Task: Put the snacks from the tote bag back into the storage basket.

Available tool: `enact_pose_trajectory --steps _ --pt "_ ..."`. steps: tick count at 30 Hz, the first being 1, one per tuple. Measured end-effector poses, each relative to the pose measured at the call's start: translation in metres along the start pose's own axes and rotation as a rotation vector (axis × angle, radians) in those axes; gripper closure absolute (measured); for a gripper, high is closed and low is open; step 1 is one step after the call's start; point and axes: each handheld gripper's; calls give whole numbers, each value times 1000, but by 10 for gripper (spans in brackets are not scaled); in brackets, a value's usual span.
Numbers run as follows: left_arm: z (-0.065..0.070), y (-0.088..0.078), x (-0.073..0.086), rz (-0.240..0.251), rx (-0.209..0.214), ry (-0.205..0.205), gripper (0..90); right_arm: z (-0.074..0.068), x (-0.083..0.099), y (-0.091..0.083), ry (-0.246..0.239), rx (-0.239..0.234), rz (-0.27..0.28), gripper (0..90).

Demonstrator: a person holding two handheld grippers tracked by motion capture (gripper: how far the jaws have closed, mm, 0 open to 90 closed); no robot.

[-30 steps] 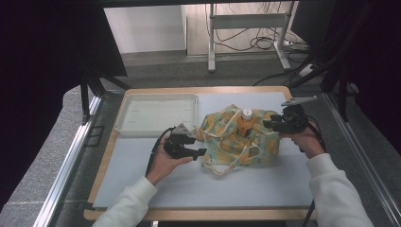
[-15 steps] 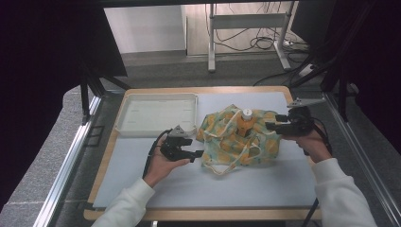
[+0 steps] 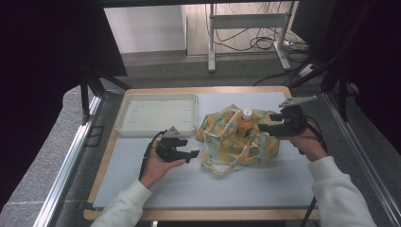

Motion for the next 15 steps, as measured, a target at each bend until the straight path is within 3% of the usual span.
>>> enact_pose_trajectory --steps 7,15 --pt "-3 -2 3 1 -1 -3 307 -6 -16 12 -21 -8 -36 247" --pt "-6 0 7 -17 0 -8 307 -12 -31 38 -49 -27 -93 218"
Point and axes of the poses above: each handheld gripper's, and its own axes: y roughly forward along the jaws, x roughly out of its underside, z roughly to its right, and after that the axes turned 15 degrees about -y, right-handed
